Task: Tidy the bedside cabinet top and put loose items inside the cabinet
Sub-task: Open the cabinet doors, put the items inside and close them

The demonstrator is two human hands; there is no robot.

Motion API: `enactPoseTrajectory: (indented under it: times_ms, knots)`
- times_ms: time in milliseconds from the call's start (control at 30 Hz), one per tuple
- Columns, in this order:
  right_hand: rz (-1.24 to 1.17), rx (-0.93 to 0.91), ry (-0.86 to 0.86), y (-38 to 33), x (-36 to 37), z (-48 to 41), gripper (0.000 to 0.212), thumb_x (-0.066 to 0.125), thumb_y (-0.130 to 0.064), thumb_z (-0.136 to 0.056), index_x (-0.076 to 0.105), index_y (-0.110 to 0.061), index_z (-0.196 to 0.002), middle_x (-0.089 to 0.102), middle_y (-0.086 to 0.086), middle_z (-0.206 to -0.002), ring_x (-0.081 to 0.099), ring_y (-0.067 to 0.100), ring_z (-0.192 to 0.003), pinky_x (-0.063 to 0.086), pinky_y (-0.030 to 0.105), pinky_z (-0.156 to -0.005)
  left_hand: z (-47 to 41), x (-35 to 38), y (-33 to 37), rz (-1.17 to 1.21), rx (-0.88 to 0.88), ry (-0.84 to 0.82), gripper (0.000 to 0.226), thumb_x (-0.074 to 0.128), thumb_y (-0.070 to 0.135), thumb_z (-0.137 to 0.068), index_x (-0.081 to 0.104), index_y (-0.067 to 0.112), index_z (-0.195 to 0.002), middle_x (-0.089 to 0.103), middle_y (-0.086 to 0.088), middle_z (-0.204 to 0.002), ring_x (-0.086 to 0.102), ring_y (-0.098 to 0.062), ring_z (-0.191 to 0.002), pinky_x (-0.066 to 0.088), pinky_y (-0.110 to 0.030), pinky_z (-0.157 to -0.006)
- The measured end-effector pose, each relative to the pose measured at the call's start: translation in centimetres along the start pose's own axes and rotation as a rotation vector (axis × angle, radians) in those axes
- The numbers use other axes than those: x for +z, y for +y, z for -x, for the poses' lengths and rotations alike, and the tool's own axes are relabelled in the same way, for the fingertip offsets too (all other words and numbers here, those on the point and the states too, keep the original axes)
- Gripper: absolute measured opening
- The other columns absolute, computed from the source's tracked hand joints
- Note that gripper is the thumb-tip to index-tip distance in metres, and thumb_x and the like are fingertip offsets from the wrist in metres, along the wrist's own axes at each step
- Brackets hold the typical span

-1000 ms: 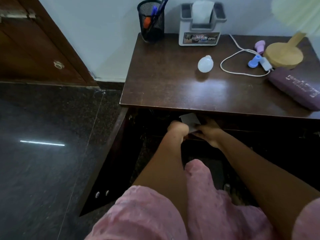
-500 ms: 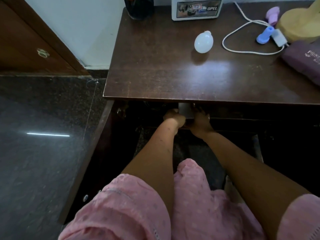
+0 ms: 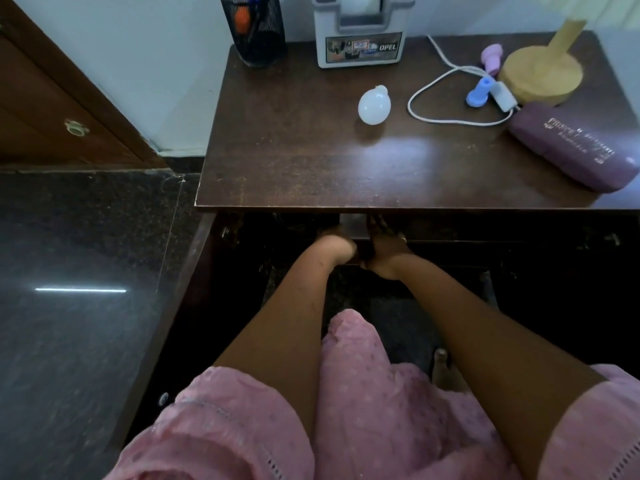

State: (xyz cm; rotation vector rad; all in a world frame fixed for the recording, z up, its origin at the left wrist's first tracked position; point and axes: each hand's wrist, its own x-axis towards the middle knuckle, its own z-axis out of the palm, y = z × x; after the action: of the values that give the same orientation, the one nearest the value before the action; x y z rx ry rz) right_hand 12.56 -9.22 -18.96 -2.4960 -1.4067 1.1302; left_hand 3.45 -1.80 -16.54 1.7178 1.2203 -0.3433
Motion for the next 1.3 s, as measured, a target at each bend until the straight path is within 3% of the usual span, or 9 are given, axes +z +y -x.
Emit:
enactPoseTrajectory:
  times_ms: [200,267,367,433,567,667,900,1100,1300]
  knots:
    - [0.128,-0.064,-0.299,-2.2,-5.8,4.9,0.053,0.058,-0.028,-0.09,0.043,-0.012,-0.138,0.048,0.011,-0.137,0.046,0.027,-0.124,0.037,0.04,-0.106,4.9,-2.6,3.2,-0.188,-0.015,-0.113,0.046,0.058,0.013,-0.09,0.047,0.007,-0.134,0.05,-0.015,-0.135,0.049,-0.031,-0.121,0.042,-0.039,-0.101]
    - [0.084,-0.087,-0.259,-1.9,-8.7,6.9,0.037,0.055,-0.024,-0.092,0.055,-0.011,-0.126,0.058,0.009,-0.127,0.055,0.022,-0.112,0.041,0.038,-0.102,7.1,-3.5,4.5,-0.221,0.032,-0.149,0.047,0.057,0.018,-0.092,0.045,0.008,-0.137,0.046,-0.013,-0.139,0.045,-0.03,-0.125,0.039,-0.038,-0.097]
    - [-0.107,-0.067,-0.138,0.5,-12.7,9.7,0.023,0.054,-0.015,-0.092,0.067,-0.008,-0.11,0.067,0.004,-0.101,0.06,0.008,-0.079,0.049,0.016,-0.071,10.6,-3.6,7.0,-0.109,0.179,-0.216,0.037,0.053,0.022,-0.095,0.055,0.011,-0.13,0.053,-0.006,-0.135,0.054,-0.021,-0.116,0.041,-0.024,-0.073]
    - [-0.217,-0.053,0.103,2.8,-14.6,11.3,0.019,0.059,-0.012,-0.09,0.07,-0.007,-0.104,0.068,0.005,-0.099,0.059,0.009,-0.075,0.045,0.011,-0.066,12.6,-2.5,8.9,0.04,0.257,-0.222,0.031,0.055,0.021,-0.094,0.06,0.012,-0.122,0.058,-0.005,-0.128,0.058,-0.017,-0.105,0.037,-0.017,-0.06]
    - [-0.124,0.134,0.623,8.6,-16.2,12.5,0.038,0.063,-0.015,-0.084,0.06,-0.013,-0.122,0.058,0.014,-0.129,0.051,0.028,-0.119,0.036,0.031,-0.099,14.0,1.0,12.1,0.288,0.387,-0.144,0.029,0.059,0.017,-0.09,0.061,0.013,-0.119,0.064,-0.004,-0.116,0.06,-0.015,-0.097,0.042,-0.012,-0.059]
    - [0.043,0.286,0.614,12.2,-16.2,12.6,0.066,0.064,-0.024,-0.083,0.036,-0.019,-0.142,0.038,0.015,-0.146,0.035,0.036,-0.132,0.032,0.045,-0.108,13.4,2.7,12.9,0.424,0.355,-0.154,0.031,0.056,0.014,-0.092,0.058,0.01,-0.123,0.062,-0.006,-0.122,0.058,-0.012,-0.095,0.042,-0.006,-0.046]
    - [-0.051,0.26,0.701,13.1,-17.4,11.6,0.056,0.073,-0.03,-0.075,0.042,-0.018,-0.12,0.055,0.014,-0.122,0.052,0.035,-0.111,0.046,0.044,-0.088,10.1,4.3,12.2,0.397,0.228,-0.215,0.019,0.054,0.023,-0.093,0.061,0.022,-0.111,0.061,0.003,-0.123,0.063,-0.009,-0.089,0.04,-0.031,-0.081]
    - [-0.203,0.268,0.546,11.2,-17.9,11.9,0.074,0.084,-0.028,-0.062,0.049,-0.009,-0.124,0.059,0.011,-0.12,0.055,0.028,-0.109,0.045,0.036,-0.087,8.6,3.8,11.6,0.49,0.123,-0.253,0.011,0.054,0.021,-0.091,0.062,0.028,-0.092,0.067,0.006,-0.109,0.066,-0.01,-0.087,0.044,-0.029,-0.072]
    - [-0.44,0.157,0.06,9.6,-16.6,14.7,0.042,0.079,-0.012,-0.07,0.064,-0.011,-0.109,0.066,0.008,-0.106,0.063,0.018,-0.09,0.051,0.028,-0.079,9.3,2.7,10.1,0.565,0.134,-0.345,0.01,0.066,0.025,-0.085,0.064,0.024,-0.094,0.071,0.007,-0.102,0.068,-0.013,-0.092,0.049,-0.032,-0.078]
